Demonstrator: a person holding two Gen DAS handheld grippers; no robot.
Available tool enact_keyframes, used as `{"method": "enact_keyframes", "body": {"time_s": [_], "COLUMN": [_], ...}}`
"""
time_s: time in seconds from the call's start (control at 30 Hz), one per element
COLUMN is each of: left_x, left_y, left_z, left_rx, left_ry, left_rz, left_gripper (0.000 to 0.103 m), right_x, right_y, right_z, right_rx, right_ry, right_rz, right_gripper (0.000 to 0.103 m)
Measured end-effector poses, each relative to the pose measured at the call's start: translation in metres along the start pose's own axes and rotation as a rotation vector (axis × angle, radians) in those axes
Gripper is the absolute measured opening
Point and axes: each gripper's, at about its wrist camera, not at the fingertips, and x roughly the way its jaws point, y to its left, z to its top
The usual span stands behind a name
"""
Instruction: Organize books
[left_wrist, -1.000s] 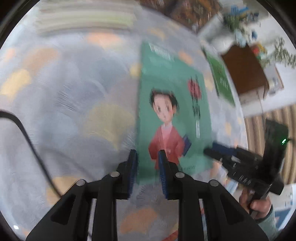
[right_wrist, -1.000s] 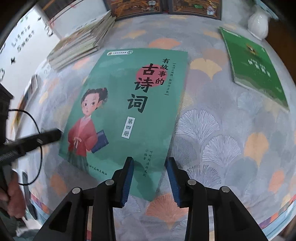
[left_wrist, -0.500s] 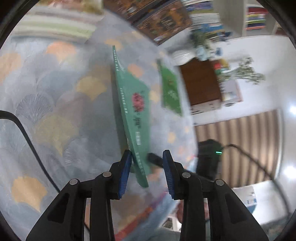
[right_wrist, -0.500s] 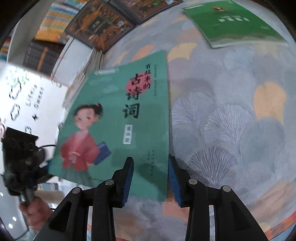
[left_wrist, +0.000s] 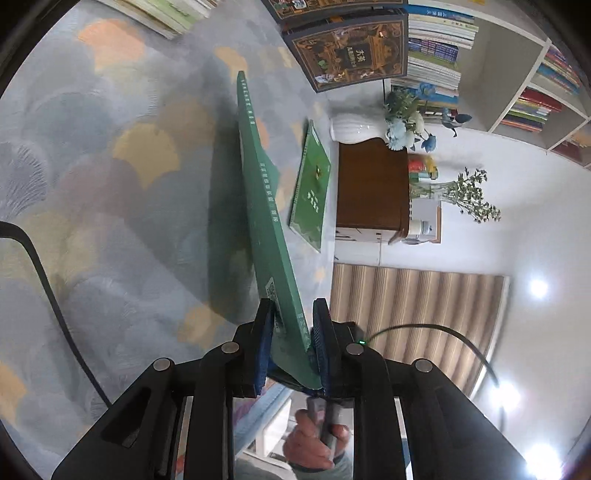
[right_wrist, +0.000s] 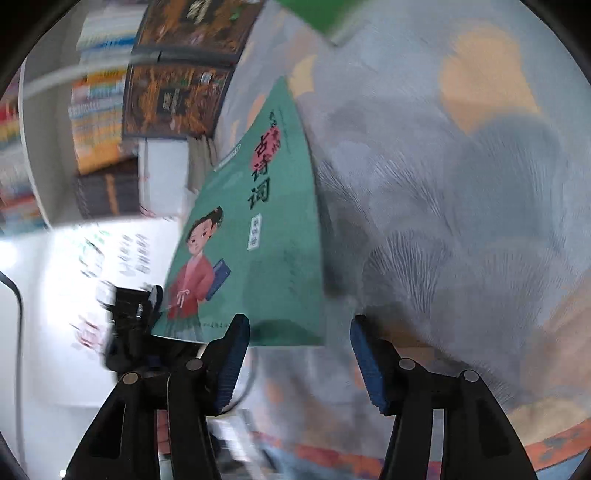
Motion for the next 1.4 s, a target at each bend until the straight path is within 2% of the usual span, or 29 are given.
{"method": "enact_keyframes", "body": {"time_s": [0.1, 0.2, 0.23, 0.27, 0.37, 0.43, 0.5, 0.63, 0.7, 0.77, 0.87, 0.93, 1.1, 1.23, 1.4], "left_x": [0.002, 0.003, 0.001, -0.002, -0.003, -0.003, 0.000, 0.007, 0.009, 0.009, 0.002, -0.004, -0.011, -0.026, -0.059], "left_y": [0.000, 0.005, 0.006, 0.008, 0.007, 0.000, -0.010, -0.035, -0.044, -0.049, -0.057, -0.056, -0.064, -0.080, -0.106], "left_z": [0.002, 0.002, 0.001, 0.000, 0.001, -0.001, -0.005, -0.020, -0.029, -0.035, -0.041, -0.036, -0.033, -0.034, -0.030], "left_rx": [-0.019, -0.043, -0.044, -0.041, 0.006, 0.077, 0.162, 0.342, 0.419, 0.439, 0.472, 0.445, 0.478, 0.525, 0.581], "left_ry": [0.021, 0.022, 0.017, 0.010, 0.017, 0.020, 0.016, 0.024, 0.048, 0.064, 0.034, 0.011, -0.030, -0.085, -0.190], "left_rz": [-0.004, 0.005, 0.012, 0.026, 0.105, 0.196, 0.272, 0.370, 0.402, 0.381, 0.341, 0.299, 0.322, 0.323, 0.287], "left_gripper": [0.017, 0.017, 0.017, 0.017, 0.017, 0.017, 0.017, 0.017, 0.017, 0.017, 0.018, 0.018, 0.020, 0.020, 0.020], "right_x": [0.003, 0.008, 0.009, 0.012, 0.018, 0.016, 0.017, 0.027, 0.022, 0.018, 0.020, 0.023, 0.032, 0.036, 0.035], "right_y": [-0.004, 0.005, 0.010, 0.018, 0.042, 0.052, 0.067, 0.105, 0.110, 0.122, 0.142, 0.152, 0.166, 0.190, 0.229], "right_z": [0.007, 0.016, 0.018, 0.020, 0.015, 0.010, 0.002, -0.027, -0.039, -0.047, -0.058, -0.058, -0.057, -0.070, -0.073], "right_rx": [0.051, 0.036, 0.014, -0.024, -0.160, -0.232, -0.327, -0.602, -0.665, -0.704, -0.771, -0.782, -0.803, -0.914, -1.004], "right_ry": [-0.020, -0.049, -0.058, -0.064, -0.073, -0.093, -0.105, -0.115, -0.106, -0.096, -0.089, -0.093, -0.079, -0.114, -0.172], "right_rz": [0.092, 0.112, 0.078, 0.021, -0.104, -0.143, -0.228, -0.478, -0.500, -0.473, -0.477, -0.475, -0.481, -0.532, -0.476], "right_gripper": [0.056, 0.056, 0.054, 0.044, 0.034, 0.031, 0.031, 0.031, 0.031, 0.031, 0.031, 0.031, 0.031, 0.030, 0.030]}}
